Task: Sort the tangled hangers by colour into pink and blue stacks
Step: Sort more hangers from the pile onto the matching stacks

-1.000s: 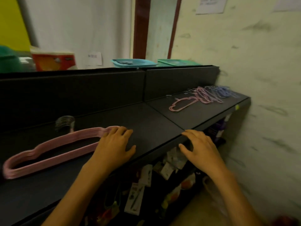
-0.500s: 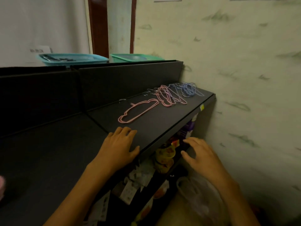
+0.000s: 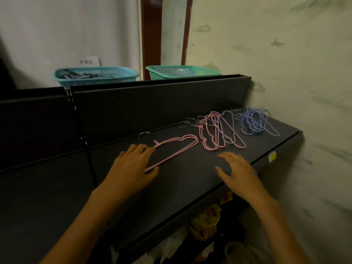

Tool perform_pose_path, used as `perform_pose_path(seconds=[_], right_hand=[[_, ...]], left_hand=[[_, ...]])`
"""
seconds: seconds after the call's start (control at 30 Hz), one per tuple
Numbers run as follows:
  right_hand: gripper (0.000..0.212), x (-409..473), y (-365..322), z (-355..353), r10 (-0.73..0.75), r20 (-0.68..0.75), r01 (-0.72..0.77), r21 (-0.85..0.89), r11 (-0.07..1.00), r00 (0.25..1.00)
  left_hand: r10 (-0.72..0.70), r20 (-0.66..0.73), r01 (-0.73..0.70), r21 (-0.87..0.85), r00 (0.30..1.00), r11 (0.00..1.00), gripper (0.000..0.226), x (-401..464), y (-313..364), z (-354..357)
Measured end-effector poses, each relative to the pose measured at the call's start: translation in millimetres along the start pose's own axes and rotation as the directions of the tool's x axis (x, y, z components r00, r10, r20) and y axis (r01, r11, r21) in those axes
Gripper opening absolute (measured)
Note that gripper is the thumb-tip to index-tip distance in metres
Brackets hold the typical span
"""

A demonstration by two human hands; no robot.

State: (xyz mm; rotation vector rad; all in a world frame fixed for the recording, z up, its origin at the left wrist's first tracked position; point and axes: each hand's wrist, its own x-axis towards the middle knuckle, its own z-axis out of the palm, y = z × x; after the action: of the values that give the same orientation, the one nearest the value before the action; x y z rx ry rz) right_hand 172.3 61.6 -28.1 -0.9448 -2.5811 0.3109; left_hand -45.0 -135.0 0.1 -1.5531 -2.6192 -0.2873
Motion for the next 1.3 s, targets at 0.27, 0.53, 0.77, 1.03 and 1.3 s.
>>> perform_pose_path(seconds=[0.27, 0.53, 0.77, 1.03, 1.3], right_hand=[[0.042, 90, 72, 12, -0.148, 0.015, 0.145, 0.135, 0.98, 0.989], [0.042, 166, 148, 8, -0.298, 0.072, 0.282, 0.173, 0.944, 0.952], [0.043, 201, 161, 14, -0.389, 0.084, 0.365, 0.215, 0.906, 0.917], [0.047, 228, 186, 11, -0.295, 0.134, 0.273, 0.162, 0.948, 0.946], [0.059, 252, 212, 8, -0.289, 0.208, 0.276, 0.088, 0.957, 0.935]], left_hand=[[-0.202, 0.075, 0.199, 0.049, 0.977, 0.979, 0.076, 53, 32, 23], [-0.497, 0.159, 0.498, 0.037, 0.853, 0.866, 0.091, 81, 57, 43], [-0.566, 0.073, 0.57, -0.08, 0.821, 0.818, 0.085, 82, 64, 54], [-0.547, -0.003, 0.54, -0.149, 0.837, 0.828, 0.084, 81, 57, 54], [-0.533, -0.168, 0.482, -0.268, 0.829, 0.834, 0.088, 86, 83, 36]])
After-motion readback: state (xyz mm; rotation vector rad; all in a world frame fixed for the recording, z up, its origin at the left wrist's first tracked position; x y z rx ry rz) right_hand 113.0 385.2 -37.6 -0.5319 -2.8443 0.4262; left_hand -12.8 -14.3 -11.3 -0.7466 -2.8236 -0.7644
